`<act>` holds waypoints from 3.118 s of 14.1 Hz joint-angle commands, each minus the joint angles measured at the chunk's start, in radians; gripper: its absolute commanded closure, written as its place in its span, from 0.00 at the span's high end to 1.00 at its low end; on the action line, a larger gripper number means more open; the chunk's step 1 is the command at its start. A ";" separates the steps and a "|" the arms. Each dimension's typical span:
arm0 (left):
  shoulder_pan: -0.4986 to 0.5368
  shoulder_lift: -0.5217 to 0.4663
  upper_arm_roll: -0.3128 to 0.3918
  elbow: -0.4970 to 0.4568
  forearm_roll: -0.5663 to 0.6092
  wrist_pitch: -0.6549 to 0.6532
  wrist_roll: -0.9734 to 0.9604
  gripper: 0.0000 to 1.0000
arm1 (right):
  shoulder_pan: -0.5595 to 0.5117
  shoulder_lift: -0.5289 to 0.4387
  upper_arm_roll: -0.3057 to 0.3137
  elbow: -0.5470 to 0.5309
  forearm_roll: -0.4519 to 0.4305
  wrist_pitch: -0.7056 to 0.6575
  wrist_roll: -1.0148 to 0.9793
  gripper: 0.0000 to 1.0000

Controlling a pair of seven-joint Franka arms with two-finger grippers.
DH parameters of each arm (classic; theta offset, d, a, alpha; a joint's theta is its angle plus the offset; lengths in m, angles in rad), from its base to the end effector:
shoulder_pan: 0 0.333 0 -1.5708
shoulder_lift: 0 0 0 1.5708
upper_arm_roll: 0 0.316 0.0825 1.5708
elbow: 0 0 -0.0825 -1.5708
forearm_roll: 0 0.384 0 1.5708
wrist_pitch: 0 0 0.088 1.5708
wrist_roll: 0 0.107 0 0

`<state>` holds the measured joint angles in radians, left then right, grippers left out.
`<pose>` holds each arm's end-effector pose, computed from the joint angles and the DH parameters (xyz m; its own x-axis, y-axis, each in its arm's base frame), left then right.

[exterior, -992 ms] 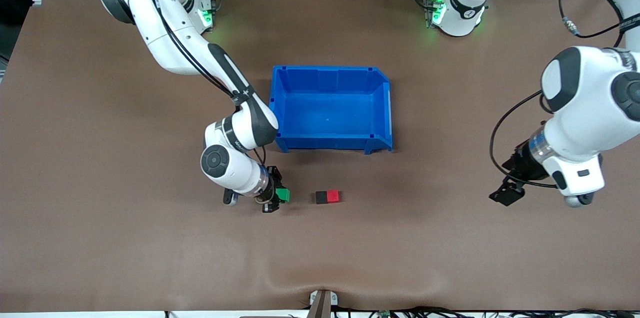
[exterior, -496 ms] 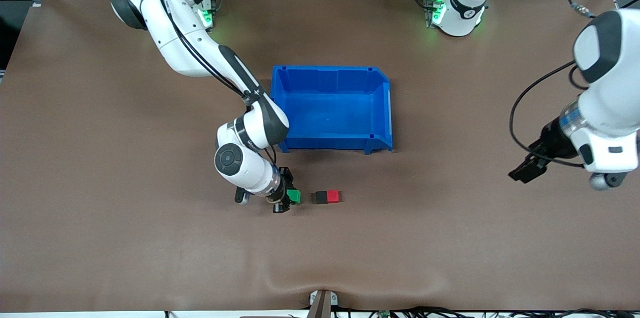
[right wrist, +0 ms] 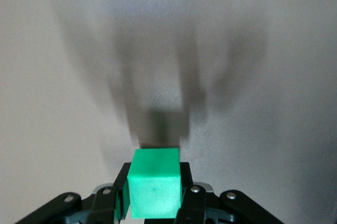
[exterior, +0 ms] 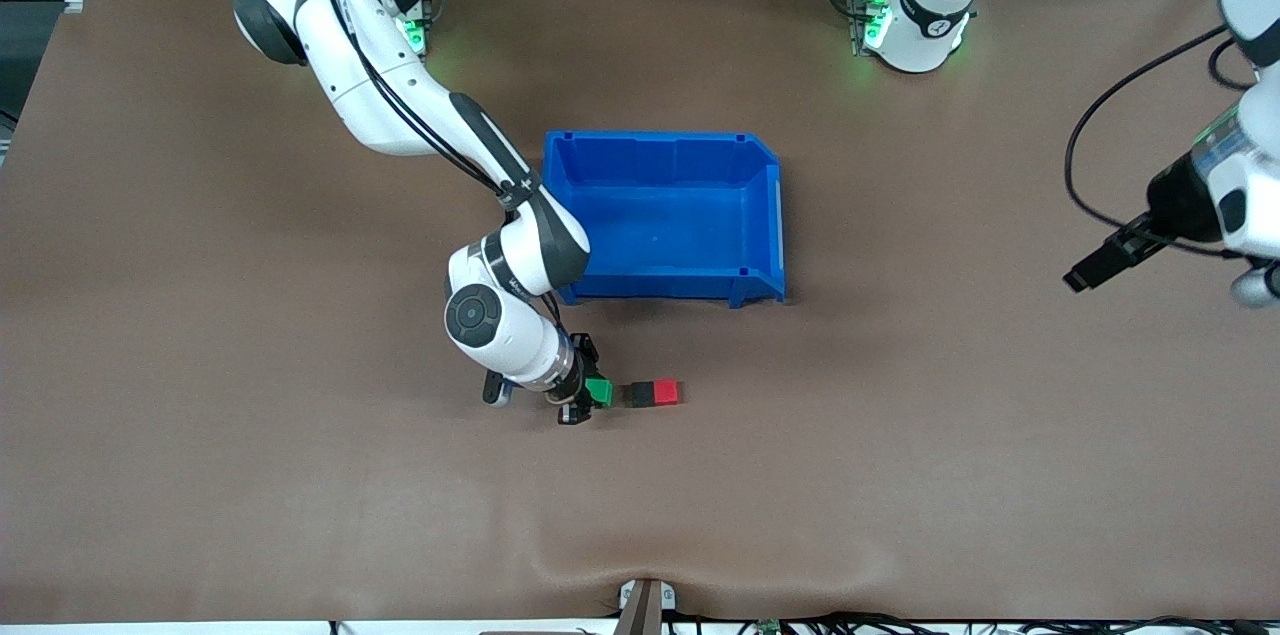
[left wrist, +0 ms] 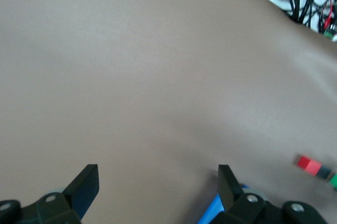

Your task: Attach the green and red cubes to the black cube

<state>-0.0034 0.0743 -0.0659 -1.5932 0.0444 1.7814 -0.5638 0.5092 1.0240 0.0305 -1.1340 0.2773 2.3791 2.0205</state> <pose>0.5944 -0.0360 0.5909 0.8764 0.4672 0.1171 0.4674 -0.8836 0.0275 0.6785 0.4004 0.1983 -0.0923 -0.9459 -0.3109 -0.9912 0.1171 -0.0623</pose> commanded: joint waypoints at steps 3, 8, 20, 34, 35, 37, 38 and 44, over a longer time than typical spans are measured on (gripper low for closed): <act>0.017 -0.076 0.017 -0.048 0.008 -0.091 0.295 1.00 | 0.026 0.047 -0.014 0.062 0.007 0.009 0.044 0.00; 0.017 -0.100 0.073 -0.024 0.008 -0.198 0.571 1.00 | 0.038 0.064 -0.014 0.071 0.007 0.035 0.055 0.00; 0.014 -0.122 0.046 -0.002 0.000 -0.267 0.686 1.00 | 0.057 0.076 -0.015 0.077 0.003 0.037 0.066 0.00; 0.025 -0.113 0.003 0.016 0.054 -0.264 0.694 1.00 | 0.028 0.058 -0.014 0.074 0.003 0.022 0.053 1.00; 0.025 -0.111 0.003 0.018 0.054 -0.261 0.694 1.00 | 0.022 0.048 -0.014 0.072 0.006 0.019 0.050 1.00; 0.025 -0.113 0.003 0.021 0.045 -0.255 0.694 1.00 | 0.008 0.036 -0.012 0.072 0.005 -0.018 0.050 1.00; 0.025 -0.113 0.001 0.021 0.040 -0.249 0.691 1.00 | 0.002 0.030 -0.014 0.072 0.005 -0.038 0.050 1.00; 0.025 -0.114 0.001 0.021 0.005 -0.229 0.680 1.00 | -0.037 -0.011 -0.012 0.071 0.007 -0.050 0.050 1.00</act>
<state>0.0189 -0.0404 -0.0611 -1.5854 0.0629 1.5451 0.1183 0.4890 1.0392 0.0117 -1.0532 0.2767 2.3466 2.0612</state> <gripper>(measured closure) 0.000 0.000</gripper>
